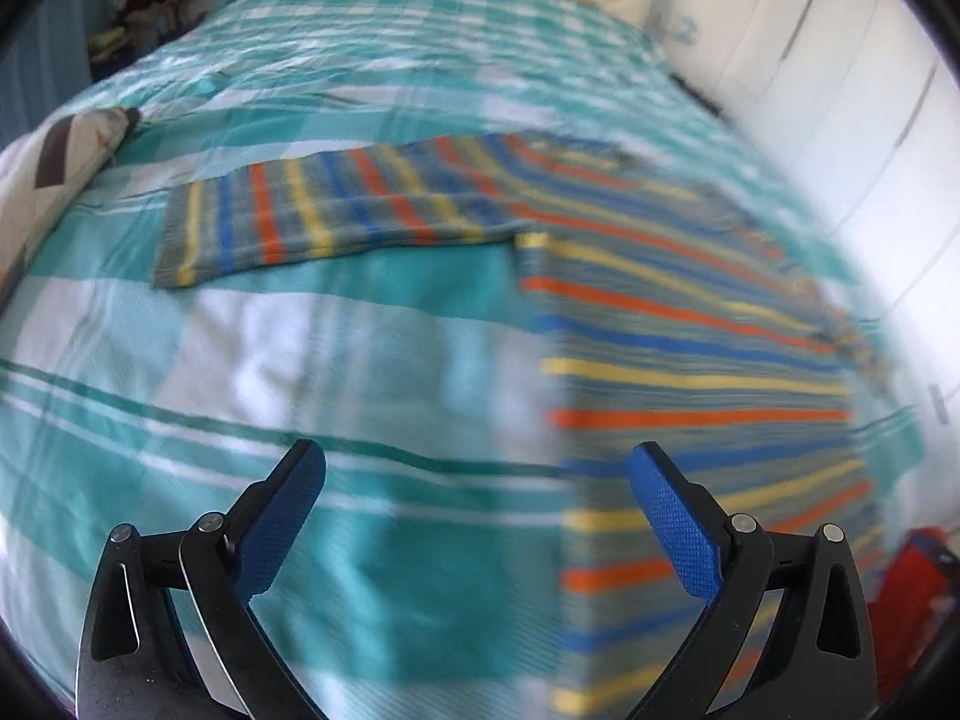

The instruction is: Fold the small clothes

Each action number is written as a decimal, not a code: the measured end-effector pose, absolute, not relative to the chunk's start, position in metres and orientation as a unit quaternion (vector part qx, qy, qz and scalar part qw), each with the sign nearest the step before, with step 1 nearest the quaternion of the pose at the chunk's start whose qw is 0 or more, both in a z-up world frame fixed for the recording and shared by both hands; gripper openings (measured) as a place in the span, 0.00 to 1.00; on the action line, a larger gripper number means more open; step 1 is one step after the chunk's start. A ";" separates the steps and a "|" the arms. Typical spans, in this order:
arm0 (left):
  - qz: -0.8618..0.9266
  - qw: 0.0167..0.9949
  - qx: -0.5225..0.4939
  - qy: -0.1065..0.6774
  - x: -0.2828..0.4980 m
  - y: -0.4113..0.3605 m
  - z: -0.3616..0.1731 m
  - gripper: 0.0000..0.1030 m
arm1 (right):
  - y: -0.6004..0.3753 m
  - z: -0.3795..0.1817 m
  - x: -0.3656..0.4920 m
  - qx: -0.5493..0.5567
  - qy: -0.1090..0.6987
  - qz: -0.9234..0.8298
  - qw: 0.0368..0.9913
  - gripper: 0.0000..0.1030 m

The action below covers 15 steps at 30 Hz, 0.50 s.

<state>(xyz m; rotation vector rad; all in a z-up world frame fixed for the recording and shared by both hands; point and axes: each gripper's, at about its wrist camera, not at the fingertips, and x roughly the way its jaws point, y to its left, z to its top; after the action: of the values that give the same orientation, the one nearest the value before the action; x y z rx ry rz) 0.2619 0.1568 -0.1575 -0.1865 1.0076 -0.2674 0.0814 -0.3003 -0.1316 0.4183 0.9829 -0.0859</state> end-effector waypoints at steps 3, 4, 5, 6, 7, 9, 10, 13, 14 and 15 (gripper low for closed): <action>-0.169 0.861 -0.072 0.474 0.253 0.132 -0.135 0.98 | -0.316 -0.127 0.098 0.191 0.460 -0.037 0.866 0.83; -0.173 0.861 -0.059 0.475 0.255 0.124 -0.129 0.98 | -0.321 -0.121 0.110 0.169 0.455 -0.038 0.873 0.83; -0.176 0.861 -0.051 0.474 0.257 0.119 -0.124 0.98 | -0.326 -0.114 0.123 0.151 0.449 -0.035 0.880 0.83; -0.179 0.863 -0.044 0.470 0.260 0.115 -0.119 0.98 | -0.331 -0.108 0.137 0.138 0.443 -0.028 0.885 0.83; -0.181 0.867 -0.035 0.463 0.263 0.109 -0.113 0.98 | -0.335 -0.102 0.148 0.130 0.439 -0.023 0.889 0.83; -0.183 0.869 -0.031 0.459 0.272 0.104 -0.106 0.98 | -0.342 -0.087 0.192 0.102 0.436 -0.001 0.894 0.83; -0.186 0.868 -0.032 0.459 0.282 0.102 -0.102 0.98 | -0.345 -0.082 0.208 0.090 0.436 0.005 0.895 0.83; -0.177 0.876 -0.017 0.448 0.316 0.099 -0.091 0.98 | -0.351 -0.071 0.281 0.043 0.439 0.034 0.897 0.83; -0.171 0.879 -0.009 0.444 0.326 0.099 -0.089 0.98 | -0.354 -0.072 0.316 0.030 0.444 0.045 0.894 0.83; -0.160 0.883 -0.003 0.441 0.337 0.099 -0.089 0.98 | -0.355 -0.078 0.346 0.023 0.460 0.056 0.886 0.83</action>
<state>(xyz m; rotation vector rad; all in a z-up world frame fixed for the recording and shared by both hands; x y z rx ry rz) 0.3367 0.0986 -0.0888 -0.0071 0.9192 -0.3336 0.3458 -0.3554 -0.0784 0.0475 0.9557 0.1164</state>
